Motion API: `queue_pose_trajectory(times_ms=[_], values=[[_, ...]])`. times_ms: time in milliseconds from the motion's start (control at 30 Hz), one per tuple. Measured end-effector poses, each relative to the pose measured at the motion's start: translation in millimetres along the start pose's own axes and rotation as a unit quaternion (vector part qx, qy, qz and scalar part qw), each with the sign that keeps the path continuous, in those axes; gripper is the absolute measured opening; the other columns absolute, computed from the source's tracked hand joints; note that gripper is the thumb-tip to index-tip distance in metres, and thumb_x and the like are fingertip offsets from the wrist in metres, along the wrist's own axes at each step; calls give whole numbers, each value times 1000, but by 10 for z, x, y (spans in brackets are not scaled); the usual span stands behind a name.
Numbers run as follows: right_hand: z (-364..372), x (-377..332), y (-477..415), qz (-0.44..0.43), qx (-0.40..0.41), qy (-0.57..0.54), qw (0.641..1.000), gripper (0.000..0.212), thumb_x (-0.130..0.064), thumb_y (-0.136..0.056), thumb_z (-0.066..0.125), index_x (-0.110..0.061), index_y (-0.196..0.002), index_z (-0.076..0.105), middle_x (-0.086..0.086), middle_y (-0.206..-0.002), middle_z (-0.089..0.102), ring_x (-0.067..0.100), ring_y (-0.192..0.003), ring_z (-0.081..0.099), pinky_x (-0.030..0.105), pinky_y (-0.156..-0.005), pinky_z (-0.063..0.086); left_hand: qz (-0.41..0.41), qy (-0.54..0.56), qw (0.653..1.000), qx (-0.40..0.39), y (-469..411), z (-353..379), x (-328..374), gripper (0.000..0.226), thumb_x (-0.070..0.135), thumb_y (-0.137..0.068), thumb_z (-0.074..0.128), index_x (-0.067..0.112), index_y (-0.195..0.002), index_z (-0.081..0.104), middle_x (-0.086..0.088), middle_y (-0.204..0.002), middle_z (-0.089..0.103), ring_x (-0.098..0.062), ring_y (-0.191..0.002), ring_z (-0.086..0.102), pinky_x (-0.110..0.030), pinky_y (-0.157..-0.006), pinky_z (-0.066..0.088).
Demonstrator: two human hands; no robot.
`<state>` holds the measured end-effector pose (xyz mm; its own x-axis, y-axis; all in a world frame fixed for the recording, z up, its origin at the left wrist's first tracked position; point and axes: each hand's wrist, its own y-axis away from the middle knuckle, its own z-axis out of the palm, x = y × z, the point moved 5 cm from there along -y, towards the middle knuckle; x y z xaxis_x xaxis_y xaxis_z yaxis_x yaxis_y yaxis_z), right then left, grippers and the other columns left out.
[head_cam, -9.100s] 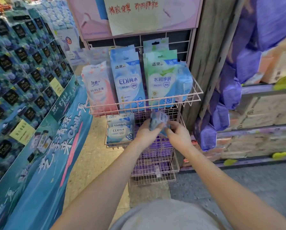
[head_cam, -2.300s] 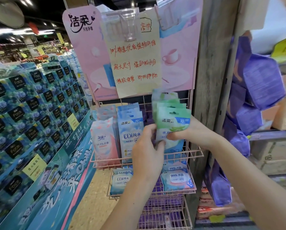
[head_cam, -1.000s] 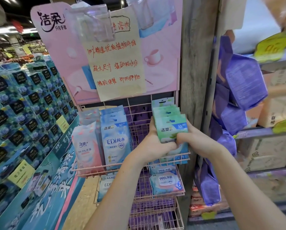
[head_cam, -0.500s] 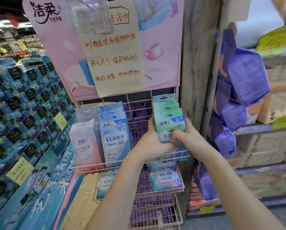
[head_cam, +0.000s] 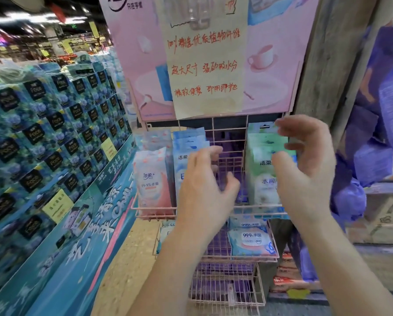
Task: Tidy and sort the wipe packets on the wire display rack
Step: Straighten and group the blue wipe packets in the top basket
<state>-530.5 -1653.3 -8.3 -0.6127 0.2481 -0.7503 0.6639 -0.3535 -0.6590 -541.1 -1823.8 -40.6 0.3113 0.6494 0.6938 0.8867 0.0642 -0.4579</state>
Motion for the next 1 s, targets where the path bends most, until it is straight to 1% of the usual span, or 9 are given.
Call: queue_pose_trajectory(times_ms=[100, 200, 267, 333, 433, 533, 600, 800, 1000], values=[[576, 62, 98, 63, -136, 3, 989, 48, -9, -72, 54, -16, -119, 54, 0, -114, 63, 15, -107, 62, 28, -91, 48, -62, -34, 996, 51, 8, -279, -334, 42, 15, -94, 67, 25, -133, 57, 6, -126, 56, -7, -106, 61, -18, -92, 43], [1071, 509, 148, 212, -283, 158, 922, 68, -25, -77, 67, -11, -139, 41, 5, -132, 49, 20, -123, 52, 29, -104, 42, -98, -61, 993, 22, -12, -324, -562, 54, 15, -94, 66, 20, -145, 50, 1, -133, 54, -18, -118, 60, -31, -99, 45], [1270, 746, 211, 304, -329, 177, 877, 87, -29, -66, 73, -8, -141, 35, 10, -134, 49, 24, -122, 53, 41, -106, 47, -95, -67, 993, 10, -47, -311, -620, 58, 15, -93, 66, 18, -147, 47, -2, -131, 54, -23, -118, 60, -40, -102, 48], [1389, 935, 257, 366, -323, 90, 868, 90, -23, -53, 67, -7, -136, 37, 8, -124, 62, 19, -109, 63, 37, -92, 56, -97, -82, 992, 0, -81, -307, -675, 64, 17, -93, 67, 18, -152, 42, -2, -132, 52, -25, -120, 58, -45, -103, 48], [1424, 1002, 278, 373, -315, 26, 872, 72, -3, -67, 63, -7, -135, 38, 5, -114, 67, 11, -95, 63, 25, -76, 53, -90, -87, 992, -25, -123, -284, -773, 61, 19, -93, 67, 21, -150, 46, -1, -131, 53, -24, -121, 59, -47, -104, 48], [1391, 1025, 240, 365, -342, 6, 866, 58, -1, -65, 66, -9, -122, 56, 11, -111, 74, 15, -95, 68, 30, -83, 55, -81, -82, 992, -45, -153, -274, -832, 61, 15, -91, 68, 23, -149, 50, 1, -130, 55, -23, -120, 59, -44, -104, 49], [1384, 1025, 213, 371, -359, -6, 856, 66, -5, -55, 68, -13, -121, 61, 9, -112, 76, 19, -101, 71, 37, -93, 56, -76, -68, 994, -40, -168, -293, -856, 60, 12, -90, 71, 22, -146, 52, 3, -129, 57, -23, -117, 60, -43, -103, 49], [1336, 1121, 254, 382, -394, -26, 836, 94, -2, -50, 76, -16, -137, 46, 9, -125, 71, 22, -117, 68, 46, -107, 50, -64, -74, 995, -34, -121, -312, -850, 55, 17, -94, 70, 32, -142, 48, 9, -128, 51, -17, -109, 62, -31, -88, 50], [1271, 1017, 231, 342, -432, 3, 835, 78, 11, -63, 73, -20, -133, 55, 3, -119, 75, 20, -114, 70, 42, -102, 53, -67, -31, 997, -33, -104, -280, -867, 56, 16, -95, 68, 38, -142, 45, 8, -124, 60, -15, -104, 66, -38, -89, 58]])
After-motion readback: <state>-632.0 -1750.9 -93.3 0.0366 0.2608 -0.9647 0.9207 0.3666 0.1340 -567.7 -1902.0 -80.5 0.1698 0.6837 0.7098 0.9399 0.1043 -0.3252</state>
